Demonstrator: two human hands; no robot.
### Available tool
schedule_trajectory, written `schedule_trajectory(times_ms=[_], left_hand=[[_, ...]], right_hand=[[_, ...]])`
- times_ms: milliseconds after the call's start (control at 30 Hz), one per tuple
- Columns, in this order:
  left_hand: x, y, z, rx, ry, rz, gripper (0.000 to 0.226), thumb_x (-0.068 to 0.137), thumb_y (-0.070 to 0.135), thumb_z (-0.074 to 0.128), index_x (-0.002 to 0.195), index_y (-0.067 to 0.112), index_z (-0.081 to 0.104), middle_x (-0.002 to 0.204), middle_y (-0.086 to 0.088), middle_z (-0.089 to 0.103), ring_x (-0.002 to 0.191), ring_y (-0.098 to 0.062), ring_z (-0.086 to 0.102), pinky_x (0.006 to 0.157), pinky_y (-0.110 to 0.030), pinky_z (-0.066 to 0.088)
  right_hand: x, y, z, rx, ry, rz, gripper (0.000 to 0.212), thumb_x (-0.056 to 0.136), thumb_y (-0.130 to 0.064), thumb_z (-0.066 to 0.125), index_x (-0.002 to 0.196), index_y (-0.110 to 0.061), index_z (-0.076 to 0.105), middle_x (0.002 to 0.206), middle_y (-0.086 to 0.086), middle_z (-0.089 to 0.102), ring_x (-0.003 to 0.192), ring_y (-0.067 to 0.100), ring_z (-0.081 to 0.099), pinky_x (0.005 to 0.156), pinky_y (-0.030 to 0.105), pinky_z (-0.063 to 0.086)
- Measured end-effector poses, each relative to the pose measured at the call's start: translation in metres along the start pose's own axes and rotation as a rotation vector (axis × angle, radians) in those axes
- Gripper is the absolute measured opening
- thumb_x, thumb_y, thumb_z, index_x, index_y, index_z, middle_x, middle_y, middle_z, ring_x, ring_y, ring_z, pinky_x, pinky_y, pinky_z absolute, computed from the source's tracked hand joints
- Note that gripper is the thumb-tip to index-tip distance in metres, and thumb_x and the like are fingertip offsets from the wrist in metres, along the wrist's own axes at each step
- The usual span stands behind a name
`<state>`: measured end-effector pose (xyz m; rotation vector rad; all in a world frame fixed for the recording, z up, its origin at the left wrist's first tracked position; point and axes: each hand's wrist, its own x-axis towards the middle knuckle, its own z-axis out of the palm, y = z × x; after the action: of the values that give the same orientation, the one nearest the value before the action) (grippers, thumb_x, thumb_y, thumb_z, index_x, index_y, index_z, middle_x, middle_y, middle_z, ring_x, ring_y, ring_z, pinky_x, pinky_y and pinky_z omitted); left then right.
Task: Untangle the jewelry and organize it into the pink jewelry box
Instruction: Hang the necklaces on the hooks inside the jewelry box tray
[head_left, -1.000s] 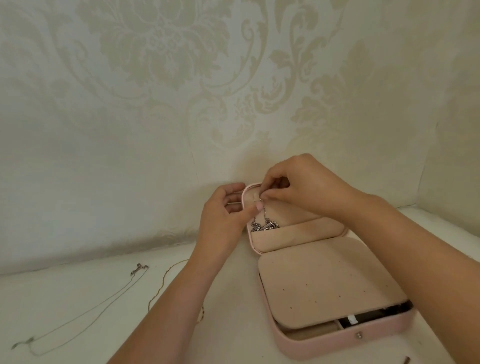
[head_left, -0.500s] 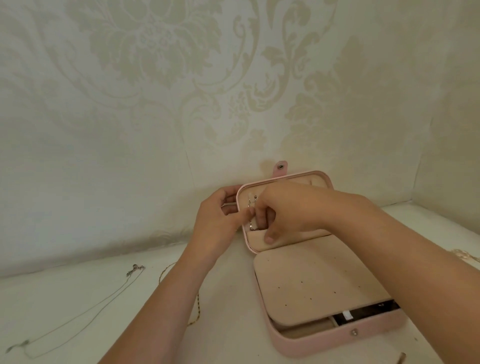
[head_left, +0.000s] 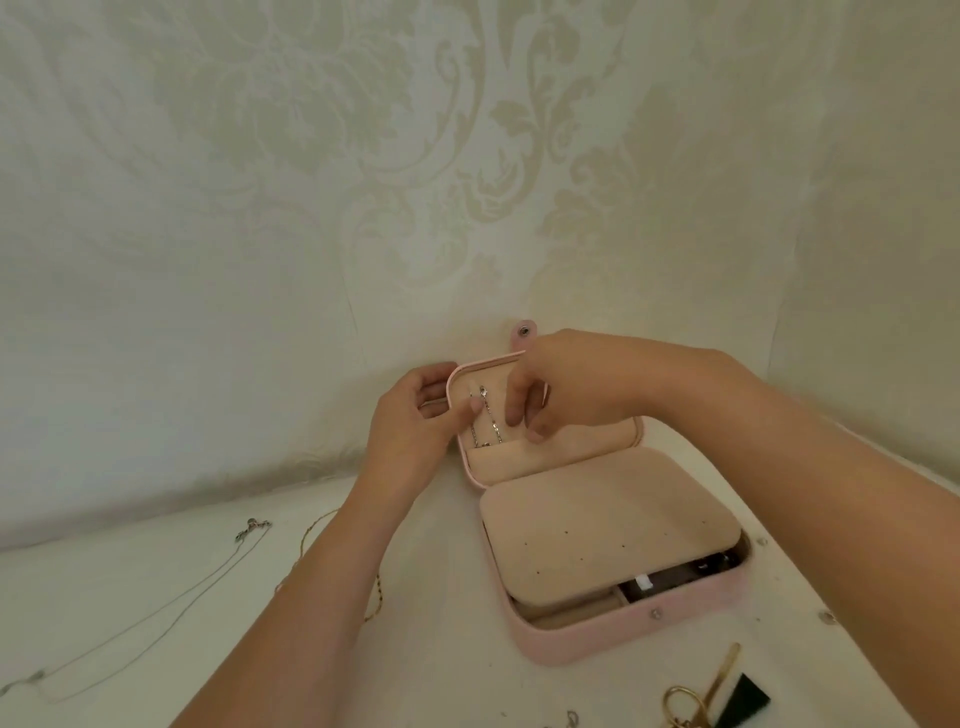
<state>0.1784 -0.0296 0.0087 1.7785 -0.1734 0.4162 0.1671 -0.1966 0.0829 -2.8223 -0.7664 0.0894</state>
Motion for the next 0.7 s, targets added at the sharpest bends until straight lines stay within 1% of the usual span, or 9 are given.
schedule_trajectory(times_ms=[67,133,267,333,400,467,533,600,700], left_hand=[[0.0,0.0,-0.001,0.032,0.023,0.011,0.043,0.078,0.006,0.073,0.119,0.008,0.058,0.106,-0.004,0.067,0.084,-0.004,0.064,0.067,-0.01,0.051],[0.0,0.0,-0.002,0.107,0.046,0.046,0.043,0.078,0.009,0.075,0.117,0.01,0.058,0.105,-0.003,0.067,0.087,-0.007,0.065,0.071,-0.012,0.052],[-0.007,0.008,-0.004,0.284,0.104,0.152,0.032,0.081,0.017,0.072,0.111,0.014,0.061,0.102,0.004,0.065,0.087,-0.006,0.063,0.071,-0.007,0.047],[-0.014,0.016,-0.005,0.333,0.122,0.201,0.018,0.083,0.021,0.069,0.1,0.018,0.063,0.102,0.004,0.065,0.089,-0.009,0.062,0.076,-0.017,0.049],[-0.023,0.023,-0.006,0.357,0.135,0.255,0.007,0.084,0.022,0.068,0.09,0.021,0.063,0.099,0.005,0.064,0.09,-0.01,0.06,0.08,-0.023,0.048],[-0.034,0.026,-0.008,0.384,0.14,0.278,0.008,0.085,0.024,0.068,0.083,0.02,0.061,0.095,0.006,0.061,0.09,-0.008,0.057,0.081,-0.022,0.045],[-0.047,0.023,-0.011,0.452,0.113,0.267,0.015,0.084,0.027,0.067,0.077,0.018,0.058,0.092,0.005,0.059,0.088,-0.007,0.054,0.077,-0.015,0.039],[-0.061,0.018,-0.018,0.542,0.09,0.259,0.02,0.084,0.029,0.067,0.072,0.02,0.054,0.09,0.005,0.055,0.085,-0.008,0.051,0.072,-0.01,0.034],[-0.081,0.006,-0.036,0.637,0.112,0.204,0.019,0.086,0.029,0.065,0.076,0.018,0.054,0.093,0.004,0.051,0.09,-0.012,0.05,0.07,-0.018,0.032]], right_hand=[[-0.007,0.0,-0.004,0.004,0.03,0.017,0.021,0.082,-0.022,0.07,0.102,-0.021,0.07,0.095,-0.007,0.057,0.092,0.015,0.058,0.077,0.026,0.045],[-0.016,-0.001,-0.007,0.004,0.038,0.04,0.021,0.082,-0.026,0.07,0.103,-0.021,0.07,0.1,-0.005,0.06,0.092,0.014,0.058,0.078,0.026,0.046],[-0.04,-0.003,0.0,0.025,0.009,0.066,0.02,0.084,-0.029,0.068,0.102,-0.023,0.07,0.102,-0.007,0.064,0.077,0.003,0.05,0.066,0.014,0.039],[-0.05,-0.005,0.008,0.056,-0.002,0.08,0.021,0.084,-0.028,0.068,0.104,-0.021,0.069,0.1,-0.008,0.063,0.081,0.005,0.051,0.068,0.012,0.038],[-0.058,-0.008,0.017,0.081,0.015,0.079,0.02,0.084,-0.027,0.068,0.103,-0.022,0.067,0.098,-0.01,0.061,0.087,0.008,0.053,0.071,0.019,0.041],[-0.063,-0.014,0.027,0.115,0.049,0.064,0.015,0.084,-0.028,0.067,0.098,-0.024,0.064,0.098,-0.01,0.06,0.09,0.009,0.055,0.074,0.021,0.042],[-0.067,-0.02,0.037,0.152,0.096,0.053,0.01,0.085,-0.027,0.066,0.088,-0.024,0.057,0.094,-0.011,0.057,0.089,0.011,0.054,0.07,0.02,0.041],[-0.07,-0.024,0.047,0.17,0.14,0.038,0.014,0.085,-0.024,0.064,0.081,-0.022,0.051,0.088,-0.009,0.054,0.083,0.011,0.051,0.066,0.017,0.038],[-0.073,-0.024,0.063,0.2,0.221,0.028,0.012,0.086,-0.018,0.062,0.082,-0.02,0.05,0.089,-0.005,0.056,0.078,0.01,0.049,0.064,0.014,0.036]])
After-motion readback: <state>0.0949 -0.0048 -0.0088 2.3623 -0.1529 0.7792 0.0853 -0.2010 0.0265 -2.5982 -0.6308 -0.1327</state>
